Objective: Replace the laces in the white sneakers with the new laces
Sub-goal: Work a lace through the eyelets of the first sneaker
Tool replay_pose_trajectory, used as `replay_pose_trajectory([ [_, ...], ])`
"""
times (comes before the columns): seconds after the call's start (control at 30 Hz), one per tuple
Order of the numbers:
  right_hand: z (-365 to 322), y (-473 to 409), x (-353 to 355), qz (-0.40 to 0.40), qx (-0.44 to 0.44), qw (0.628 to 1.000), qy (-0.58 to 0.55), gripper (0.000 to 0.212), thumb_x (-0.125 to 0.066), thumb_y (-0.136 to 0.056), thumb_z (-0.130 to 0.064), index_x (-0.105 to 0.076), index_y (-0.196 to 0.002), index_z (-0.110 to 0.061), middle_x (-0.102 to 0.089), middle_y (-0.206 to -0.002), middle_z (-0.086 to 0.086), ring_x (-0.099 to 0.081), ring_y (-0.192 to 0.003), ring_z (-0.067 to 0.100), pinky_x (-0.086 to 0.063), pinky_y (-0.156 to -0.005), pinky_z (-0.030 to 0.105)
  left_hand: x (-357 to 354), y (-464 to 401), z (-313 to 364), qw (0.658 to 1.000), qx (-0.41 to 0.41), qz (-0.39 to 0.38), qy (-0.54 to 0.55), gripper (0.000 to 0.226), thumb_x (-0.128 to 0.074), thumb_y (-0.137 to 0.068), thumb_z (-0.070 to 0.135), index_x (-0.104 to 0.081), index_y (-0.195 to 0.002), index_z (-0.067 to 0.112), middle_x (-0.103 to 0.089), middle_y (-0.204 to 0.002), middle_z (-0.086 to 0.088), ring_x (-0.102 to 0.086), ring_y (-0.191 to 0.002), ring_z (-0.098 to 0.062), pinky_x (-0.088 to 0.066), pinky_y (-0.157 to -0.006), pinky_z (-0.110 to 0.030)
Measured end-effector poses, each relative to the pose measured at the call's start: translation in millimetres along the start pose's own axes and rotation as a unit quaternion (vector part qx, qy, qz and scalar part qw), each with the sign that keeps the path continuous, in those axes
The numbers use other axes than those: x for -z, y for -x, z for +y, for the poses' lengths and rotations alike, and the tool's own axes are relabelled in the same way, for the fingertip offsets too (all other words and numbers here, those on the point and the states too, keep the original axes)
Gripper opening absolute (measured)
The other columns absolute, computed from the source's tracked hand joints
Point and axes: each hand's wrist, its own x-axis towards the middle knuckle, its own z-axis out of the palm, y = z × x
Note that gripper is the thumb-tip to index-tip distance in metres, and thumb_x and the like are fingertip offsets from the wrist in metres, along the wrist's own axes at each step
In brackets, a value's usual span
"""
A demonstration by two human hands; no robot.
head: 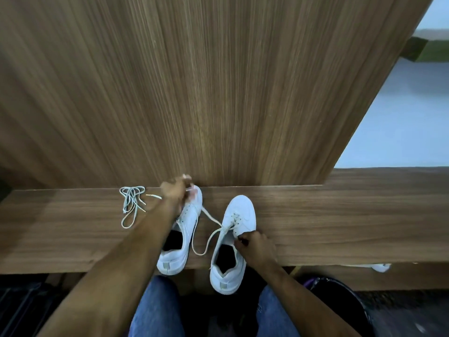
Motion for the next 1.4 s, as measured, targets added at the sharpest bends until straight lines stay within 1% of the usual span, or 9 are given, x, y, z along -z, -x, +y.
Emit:
replay_pose_trajectory([
  [0.13, 2.3, -0.4, -0.1, -0.006, -0.006, 1.000, -0.005, 0.025, -0.054, -0.086, -0.044, -0.068, -0.080, -0.024, -0.070, -0.083, -0.002, -0.065, -0.080, 0.019, -0.040, -0.063, 0.025, -2.9, 3.7, -72.1, 0.944, -0.090, -0.037, -0.317, 0.052, -0.068, -0.079, 0.032, -0.055, -0.126, 0.014, -0.062, -0.120, -0.010, -0.061, -0.109, -0.028, -0.051, -0.094, -0.043],
  [0.23, 3.4, -0.2, -0.8, -0.008, -0.004, 1.000, -0.012, 0.024, -0.055, -0.086, -0.043, -0.068, -0.082, -0.024, -0.070, -0.083, -0.002, -0.066, -0.080, 0.019, -0.042, -0.063, 0.026, -18.2, 24.0, -92.1, 0.855, -0.157, -0.148, -0.472, 0.043, -0.049, -0.076, 0.054, -0.071, -0.101, 0.027, -0.069, -0.107, -0.004, -0.063, -0.103, -0.026, -0.050, -0.091, -0.039],
  [0.33, 4.3, -0.4, -1.3, -0.007, -0.005, 1.000, -0.018, 0.024, -0.054, -0.087, -0.043, -0.070, -0.087, -0.025, -0.071, -0.086, -0.001, -0.066, -0.082, 0.020, -0.042, -0.063, 0.026, -25.9, 31.1, -95.0, 0.794, -0.132, -0.209, -0.556, 0.024, -0.054, -0.085, 0.043, -0.073, -0.088, 0.028, -0.069, -0.101, -0.005, -0.064, -0.098, -0.025, -0.051, -0.088, -0.039],
  [0.5, 4.2, -0.1, -4.7, -0.009, -0.008, 1.000, -0.018, 0.024, -0.054, -0.086, -0.044, -0.070, -0.089, -0.025, -0.071, -0.087, -0.002, -0.066, -0.083, 0.020, -0.043, -0.065, 0.026, -23.1, 23.8, -92.5, 0.809, -0.114, -0.220, -0.532, 0.017, -0.050, -0.067, 0.040, -0.059, -0.055, 0.033, -0.072, -0.090, -0.003, -0.066, -0.090, -0.023, -0.053, -0.086, -0.042],
  [0.7, 2.0, -11.3, 2.0, -0.038, -0.060, 0.984, -0.164, 0.035, -0.065, -0.070, -0.051, -0.072, -0.094, -0.027, -0.070, -0.081, -0.007, -0.067, -0.079, 0.015, -0.055, -0.073, 0.033, -36.7, 32.9, -46.0, 0.888, -0.153, -0.197, -0.386, 0.029, -0.051, -0.088, -0.002, -0.057, -0.067, 0.018, -0.062, -0.069, 0.002, -0.057, -0.064, -0.007, -0.050, -0.067, -0.021],
  [0.8, -17.1, -24.3, 23.8, 0.002, -0.042, 0.951, -0.306, 0.024, -0.070, -0.084, -0.019, -0.067, -0.106, -0.012, -0.063, -0.071, -0.002, -0.062, -0.054, 0.014, -0.056, -0.059, 0.034, -38.2, 37.0, -3.6, 0.895, -0.209, -0.237, -0.317, 0.026, -0.056, -0.089, -0.003, -0.061, -0.075, 0.018, -0.060, -0.066, 0.004, -0.056, -0.061, -0.006, -0.046, -0.064, -0.019],
  [1.0, -72.0, -42.3, 79.9, -0.055, 0.014, 0.898, -0.437, 0.008, -0.063, -0.090, -0.008, -0.066, -0.085, -0.014, -0.059, -0.062, 0.008, -0.048, -0.039, 0.012, -0.042, -0.040, 0.021, -46.8, 52.1, 56.2, 0.864, -0.270, -0.323, -0.276, 0.009, -0.061, -0.089, -0.001, -0.064, -0.090, 0.007, -0.056, -0.061, -0.002, -0.052, -0.045, -0.003, -0.046, -0.049, -0.015],
  [1.23, -33.8, -52.2, 85.2, 0.051, -0.177, 0.815, -0.549, 0.011, -0.055, -0.092, -0.010, -0.060, -0.083, -0.007, -0.062, -0.062, 0.010, -0.056, -0.042, 0.015, -0.050, -0.049, 0.027, 0.4, 7.9, 45.7, 0.731, -0.302, -0.221, -0.571, 0.018, -0.065, -0.090, 0.025, -0.073, -0.081, 0.013, -0.070, -0.074, -0.001, -0.053, -0.064, -0.003, -0.050, -0.072, -0.028],
  [1.4, 10.1, -47.5, 71.6, 0.064, -0.267, 0.751, -0.600, 0.018, -0.046, -0.096, -0.008, -0.057, -0.110, -0.006, -0.067, -0.064, 0.009, -0.063, -0.044, 0.016, -0.056, -0.046, 0.030, 26.6, 3.0, 30.4, 0.748, -0.281, -0.163, -0.579, 0.016, -0.062, -0.091, 0.031, -0.074, -0.087, 0.021, -0.070, -0.082, 0.006, -0.064, -0.086, -0.012, -0.045, -0.076, -0.024],
])
